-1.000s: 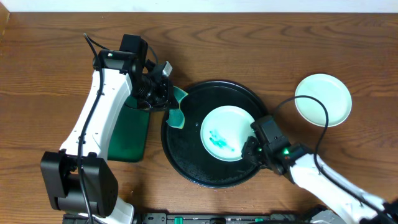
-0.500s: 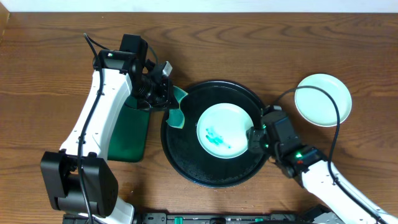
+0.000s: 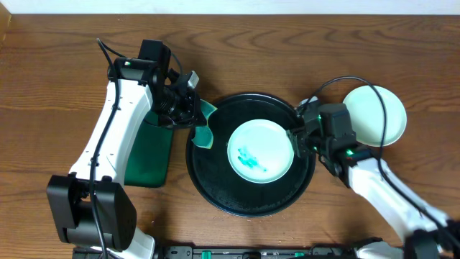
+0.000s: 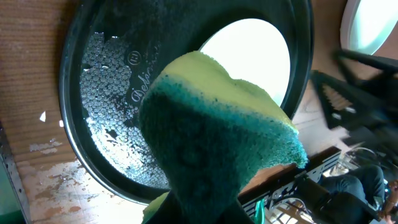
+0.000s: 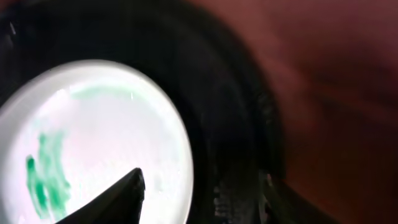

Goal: Clean dirty plates on tray and stack at the side

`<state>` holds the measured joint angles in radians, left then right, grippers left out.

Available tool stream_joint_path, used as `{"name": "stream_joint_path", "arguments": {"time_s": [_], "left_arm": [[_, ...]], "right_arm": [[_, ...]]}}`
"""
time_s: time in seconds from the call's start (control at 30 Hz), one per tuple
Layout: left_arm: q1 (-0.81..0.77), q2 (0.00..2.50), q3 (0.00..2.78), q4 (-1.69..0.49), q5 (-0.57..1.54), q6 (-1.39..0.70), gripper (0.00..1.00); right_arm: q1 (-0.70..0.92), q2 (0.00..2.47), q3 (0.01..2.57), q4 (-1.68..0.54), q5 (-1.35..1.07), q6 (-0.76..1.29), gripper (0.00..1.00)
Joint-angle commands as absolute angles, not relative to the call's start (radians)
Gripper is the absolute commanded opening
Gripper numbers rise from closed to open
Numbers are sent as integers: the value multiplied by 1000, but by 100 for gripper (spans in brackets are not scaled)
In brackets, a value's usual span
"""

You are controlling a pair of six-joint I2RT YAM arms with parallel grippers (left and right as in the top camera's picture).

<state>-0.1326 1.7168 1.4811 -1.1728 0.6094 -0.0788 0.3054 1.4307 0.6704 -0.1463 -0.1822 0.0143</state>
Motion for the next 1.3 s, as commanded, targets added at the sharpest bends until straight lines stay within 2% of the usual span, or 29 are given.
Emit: {"name": "stream_joint_path", "arguments": {"time_s": [0.0, 0.2, 0.47, 0.73, 0.93, 0.97, 1.03, 1.13, 1.27], "left_arm": [[-130, 1727, 1475, -1177, 609, -87, 8], [-130, 1727, 1475, -1177, 609, -87, 7], [-130, 1727, 1475, -1182, 609, -87, 7], [-130, 1727, 1475, -1195, 609, -87, 7], [-130, 1727, 1475, -1195, 609, -87, 7], [-130, 1727, 1475, -1196, 609, -87, 7], [-130, 1727, 1475, -1196, 609, -87, 7], [-130, 1727, 1475, -1197, 609, -87, 7], [-131, 1727, 1475, -1198, 609, -87, 7]], "right_arm": [[295, 1522, 704, -146, -284, -27, 55], [295, 1601, 746, -146, -305, -27, 51], [295, 1621, 752, -152, -305, 2, 37], [296, 1671, 752, -151, -305, 8, 35], [296, 1701, 752, -147, -304, 46, 20], [296, 1703, 752, -149, -304, 57, 15], [296, 1704, 752, -149, -304, 94, 1], [296, 1704, 752, -154, -285, 216, 1], [296, 1702, 752, -215, -224, 503, 1]]}}
